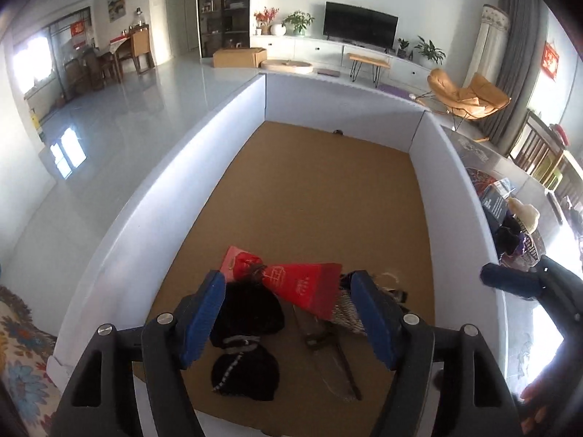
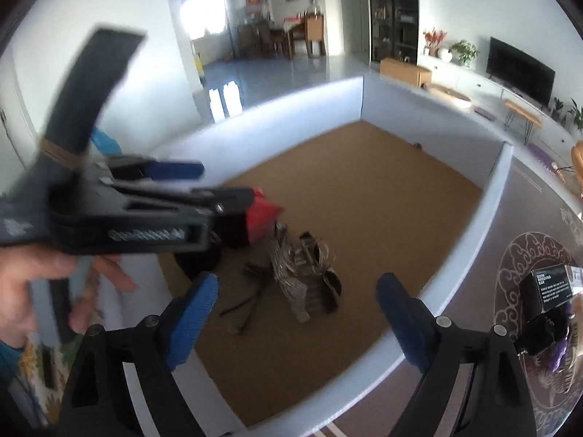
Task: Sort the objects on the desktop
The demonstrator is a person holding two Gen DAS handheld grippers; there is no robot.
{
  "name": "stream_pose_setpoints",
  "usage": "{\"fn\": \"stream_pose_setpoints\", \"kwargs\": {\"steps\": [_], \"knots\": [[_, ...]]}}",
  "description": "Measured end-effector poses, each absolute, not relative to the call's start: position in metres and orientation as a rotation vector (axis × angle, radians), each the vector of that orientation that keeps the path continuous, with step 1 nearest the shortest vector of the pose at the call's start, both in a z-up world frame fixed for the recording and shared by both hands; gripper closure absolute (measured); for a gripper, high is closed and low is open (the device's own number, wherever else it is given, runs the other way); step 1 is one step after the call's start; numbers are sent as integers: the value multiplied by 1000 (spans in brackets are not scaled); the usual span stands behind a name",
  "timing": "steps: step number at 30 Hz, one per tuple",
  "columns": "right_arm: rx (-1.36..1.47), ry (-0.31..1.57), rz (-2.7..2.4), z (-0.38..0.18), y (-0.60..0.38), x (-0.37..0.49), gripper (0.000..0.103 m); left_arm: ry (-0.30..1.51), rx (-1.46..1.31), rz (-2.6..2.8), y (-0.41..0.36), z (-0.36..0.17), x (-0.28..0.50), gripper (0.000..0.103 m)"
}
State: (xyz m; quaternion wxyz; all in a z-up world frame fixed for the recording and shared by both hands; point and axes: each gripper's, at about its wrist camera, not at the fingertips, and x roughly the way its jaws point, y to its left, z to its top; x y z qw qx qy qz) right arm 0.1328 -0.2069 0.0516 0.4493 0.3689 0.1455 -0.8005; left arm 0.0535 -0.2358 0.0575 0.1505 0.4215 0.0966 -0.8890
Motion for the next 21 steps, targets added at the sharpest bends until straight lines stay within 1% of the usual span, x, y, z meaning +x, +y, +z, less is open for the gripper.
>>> {"fn": "stream_pose_setpoints", "kwargs": {"steps": [1,2,3,4,6,7,8,11,13,14,15,16,19,21], "knots": [[881,329,-2001,57,-196,135,13,272,1198,-2566,-245,62,50,33],[855,305,-2022,60,-189,136,12,260,1180,-2584,-238,67,52,32],[821,267,-2063,64,-171,137,9,254,1155,-2614,-227,73,54,32],[802,240,-2097,66,-155,138,4,257,1138,-2640,-219,77,55,31],[764,195,-2197,63,-114,135,0,276,1099,-2700,-203,87,59,23],[758,188,-2240,60,-99,132,0,289,1077,-2744,-190,93,60,16],[761,184,-2286,55,-78,128,0,293,1057,-2788,-177,99,63,13],[831,222,-2433,28,-8,111,0,244,1027,-2918,-134,113,66,13],[936,249,-2497,9,30,98,0,160,996,-3018,-94,122,67,12],[983,242,-2522,2,47,93,0,120,983,-3062,-77,123,65,7],[1043,222,-2564,-7,71,87,0,81,982,-3101,-56,123,64,2],[1086,204,-2602,-13,90,82,0,48,1005,-3127,-36,118,61,0],[1204,192,-2707,-24,141,69,0,-12,1175,-3121,7,90,41,0],[1263,228,-2774,-29,165,62,0,-11,1324,-3087,31,58,22,0]]}}
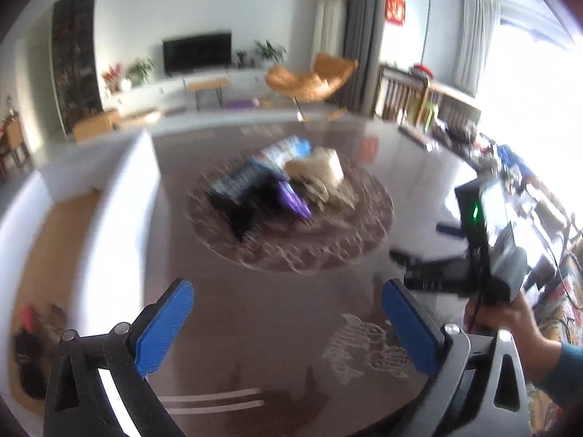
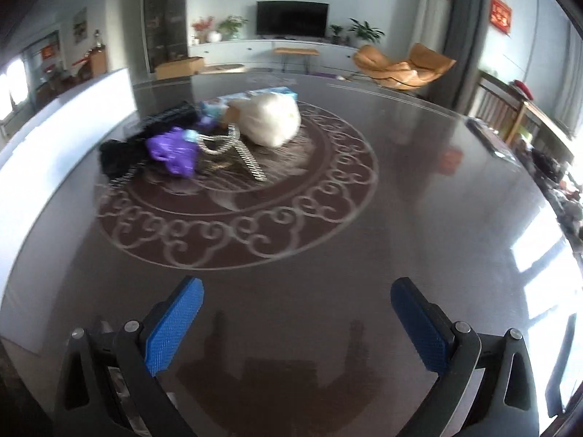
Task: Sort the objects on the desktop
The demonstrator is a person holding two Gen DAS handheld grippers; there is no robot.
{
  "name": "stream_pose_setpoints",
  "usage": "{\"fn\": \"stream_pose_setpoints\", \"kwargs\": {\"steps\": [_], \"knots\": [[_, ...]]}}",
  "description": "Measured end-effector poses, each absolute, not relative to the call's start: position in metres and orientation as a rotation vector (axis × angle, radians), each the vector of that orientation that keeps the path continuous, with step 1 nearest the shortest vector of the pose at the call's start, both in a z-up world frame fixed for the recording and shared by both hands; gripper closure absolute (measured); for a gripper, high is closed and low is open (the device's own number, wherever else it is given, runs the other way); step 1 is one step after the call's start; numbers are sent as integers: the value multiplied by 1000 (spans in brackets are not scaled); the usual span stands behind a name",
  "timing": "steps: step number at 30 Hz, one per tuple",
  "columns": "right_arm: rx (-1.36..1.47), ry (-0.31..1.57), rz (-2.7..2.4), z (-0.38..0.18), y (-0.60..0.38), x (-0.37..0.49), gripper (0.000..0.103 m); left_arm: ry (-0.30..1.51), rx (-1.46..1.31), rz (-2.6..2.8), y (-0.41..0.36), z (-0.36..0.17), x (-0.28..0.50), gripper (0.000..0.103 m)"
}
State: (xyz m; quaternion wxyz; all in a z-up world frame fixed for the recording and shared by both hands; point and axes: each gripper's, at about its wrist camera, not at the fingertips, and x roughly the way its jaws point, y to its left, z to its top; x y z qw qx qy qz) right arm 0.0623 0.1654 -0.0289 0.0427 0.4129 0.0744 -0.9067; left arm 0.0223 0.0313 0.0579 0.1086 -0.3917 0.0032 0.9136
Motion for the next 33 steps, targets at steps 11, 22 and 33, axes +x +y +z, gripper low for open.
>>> {"fn": "stream_pose_setpoints", "kwargs": {"steps": [11,22,33], "knots": [[1423,113,-2713,-41,201,42,0,32,-1451,2746,60,-37,-62,0],[1398,76,-2733,-42,196,52,0,2,-1439,2798,58,-46,-115,0],[1400,78,-2733,-42,195,53,0,1,-1441,2797,58,-41,-116,0]]}}
